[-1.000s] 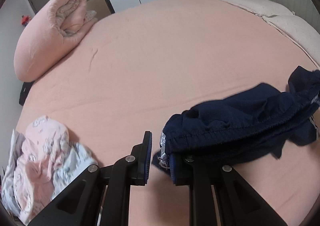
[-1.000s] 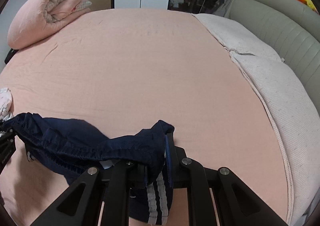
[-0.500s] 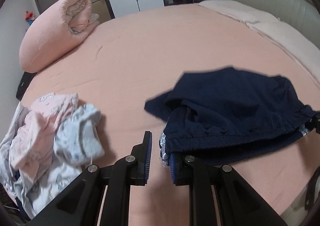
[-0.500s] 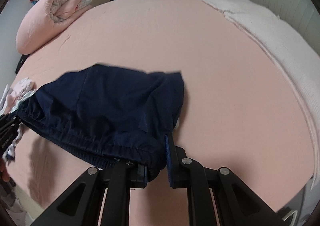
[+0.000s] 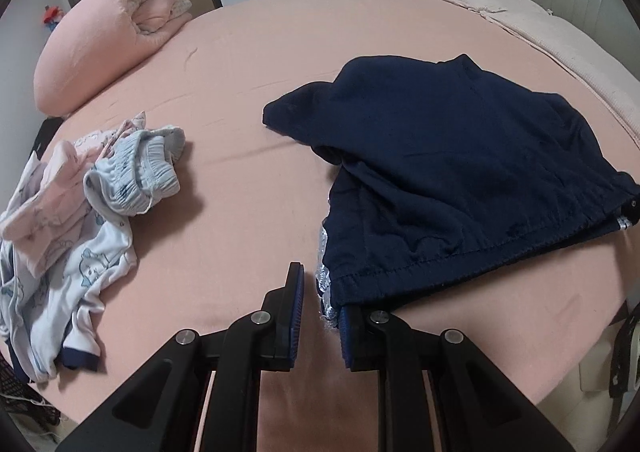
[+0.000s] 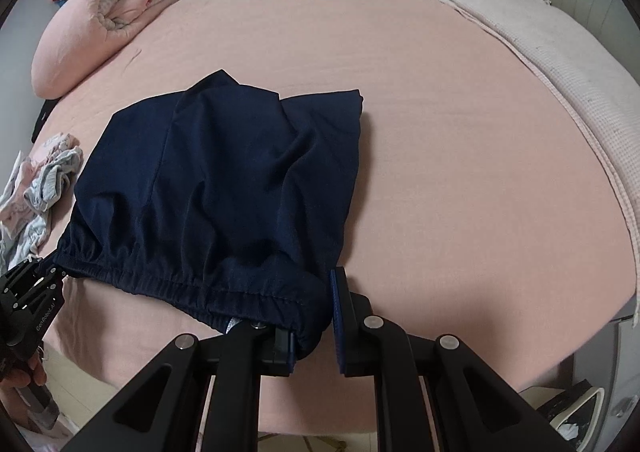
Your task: Fold clothes
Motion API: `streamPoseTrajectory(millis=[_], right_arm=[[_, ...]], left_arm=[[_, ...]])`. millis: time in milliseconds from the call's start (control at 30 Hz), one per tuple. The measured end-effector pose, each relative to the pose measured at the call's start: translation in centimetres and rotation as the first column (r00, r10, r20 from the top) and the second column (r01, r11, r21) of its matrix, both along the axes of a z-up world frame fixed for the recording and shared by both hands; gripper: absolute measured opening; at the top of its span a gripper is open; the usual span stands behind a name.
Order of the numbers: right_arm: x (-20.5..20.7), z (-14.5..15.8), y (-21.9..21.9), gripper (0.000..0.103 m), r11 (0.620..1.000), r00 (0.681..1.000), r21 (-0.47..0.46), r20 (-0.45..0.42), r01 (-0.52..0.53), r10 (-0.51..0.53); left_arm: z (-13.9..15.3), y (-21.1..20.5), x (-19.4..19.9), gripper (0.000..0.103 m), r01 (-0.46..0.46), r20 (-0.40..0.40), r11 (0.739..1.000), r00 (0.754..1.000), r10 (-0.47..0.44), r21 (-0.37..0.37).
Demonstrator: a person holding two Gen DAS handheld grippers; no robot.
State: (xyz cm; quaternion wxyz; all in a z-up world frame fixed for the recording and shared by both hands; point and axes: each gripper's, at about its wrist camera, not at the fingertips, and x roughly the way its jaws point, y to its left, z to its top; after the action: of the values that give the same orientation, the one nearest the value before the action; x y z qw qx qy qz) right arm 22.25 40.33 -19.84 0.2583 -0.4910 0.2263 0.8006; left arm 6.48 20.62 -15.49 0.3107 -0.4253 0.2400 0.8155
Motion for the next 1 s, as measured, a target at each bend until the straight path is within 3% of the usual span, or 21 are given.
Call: streamPoseTrajectory(millis=[200, 367, 467, 767, 833, 900, 967, 1000], right_arm=[[0.2, 0.5, -0.6, 0.011, 0.999, 0.999, 0.007, -0.001, -0.032, 0.032], [0.1, 0.3, -0.7, 0.011, 0.999, 0.999, -0.004, 0.015, -0.044, 0.044], [0.0, -0.2, -0.7, 0.011, 0.999, 0.998, -0.01, 0.03, -0.049, 0.049], [-0.9, -1.2, -0.7, 0.012, 0.998, 0.997, -0.009, 0.05, -0.058, 0.058], [-1.3, -1.3, -0.5, 0.013, 0.998, 0.997, -0.014, 0.051, -0.06, 0.061], [-1.7, -1.2, -0.4, 0.023, 0.998, 0.996, -0.024, 0.05, -0.066, 0.067], [-1.9, -1.0, -0.4, 0.051, 0.997, 0.996, -0.029, 0.054, -0.065, 0.067], [-2.1, -0.9, -0.5, 0.057, 0.998, 0.996, -0.026, 0.059, -0.063, 0.064]], left_arm=[[1.2, -1.2, 0.4, 0.015, -0.02, 0.026, 0.999, 0.999, 0.019, 0.046], [0.9, -1.2, 1.8, 0.014, 0.01, -0.01, 1.0, 1.0, -0.01, 0.012], [-0.1, -1.3, 2.1, 0.015, 0.014, 0.009, 1.0, 1.0, -0.014, -0.008], [-0.6, -1.2, 2.3, 0.015, 0.032, -0.018, 0.999, 0.999, -0.032, -0.003], [-0.6, -1.1, 2.4, 0.019, 0.031, -0.024, 0.999, 0.999, -0.031, -0.01], [-0.5, -1.1, 2.2, 0.026, 0.018, -0.018, 1.0, 1.0, -0.018, -0.01], [0.0, -1.6, 1.9, 0.037, -0.007, 0.003, 1.0, 1.0, 0.006, 0.02], [0.3, -1.9, 1.8, 0.052, -0.021, 0.017, 0.999, 1.0, 0.02, 0.04]])
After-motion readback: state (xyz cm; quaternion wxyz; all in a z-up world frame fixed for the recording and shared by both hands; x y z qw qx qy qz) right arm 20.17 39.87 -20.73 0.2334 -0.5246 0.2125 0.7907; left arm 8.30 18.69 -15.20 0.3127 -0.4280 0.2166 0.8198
